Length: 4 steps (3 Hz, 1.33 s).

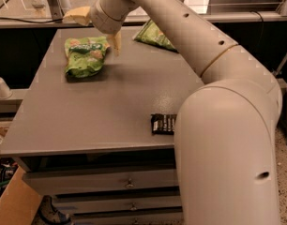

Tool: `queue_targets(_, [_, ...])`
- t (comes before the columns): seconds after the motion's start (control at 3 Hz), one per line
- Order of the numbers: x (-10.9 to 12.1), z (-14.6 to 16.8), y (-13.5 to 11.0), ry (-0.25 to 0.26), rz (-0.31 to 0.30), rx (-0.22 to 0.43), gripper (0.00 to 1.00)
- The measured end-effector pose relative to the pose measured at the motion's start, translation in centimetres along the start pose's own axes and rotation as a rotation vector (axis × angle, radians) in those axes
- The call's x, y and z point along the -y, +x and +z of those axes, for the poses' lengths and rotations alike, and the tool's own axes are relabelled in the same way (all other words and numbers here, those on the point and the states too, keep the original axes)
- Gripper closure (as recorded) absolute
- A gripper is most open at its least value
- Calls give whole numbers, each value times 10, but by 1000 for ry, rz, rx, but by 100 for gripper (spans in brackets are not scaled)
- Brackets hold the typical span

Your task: Move green rice chip bag near rxbar chocolate

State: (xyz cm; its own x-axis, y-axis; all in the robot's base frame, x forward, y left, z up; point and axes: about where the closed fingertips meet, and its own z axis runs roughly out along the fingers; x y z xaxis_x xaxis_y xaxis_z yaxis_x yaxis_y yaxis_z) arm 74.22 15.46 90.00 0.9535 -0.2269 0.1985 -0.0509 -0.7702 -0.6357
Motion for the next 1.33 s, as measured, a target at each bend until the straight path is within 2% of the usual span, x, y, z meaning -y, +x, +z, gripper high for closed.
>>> queue_targets(0.67, [-7,26,-24,-68,-28,59,0])
queue_targets(1.0, [-15,33,-33,-97,-28,75,18])
queue_targets(1.33, [-28,32,-36,-128,-19,72,41])
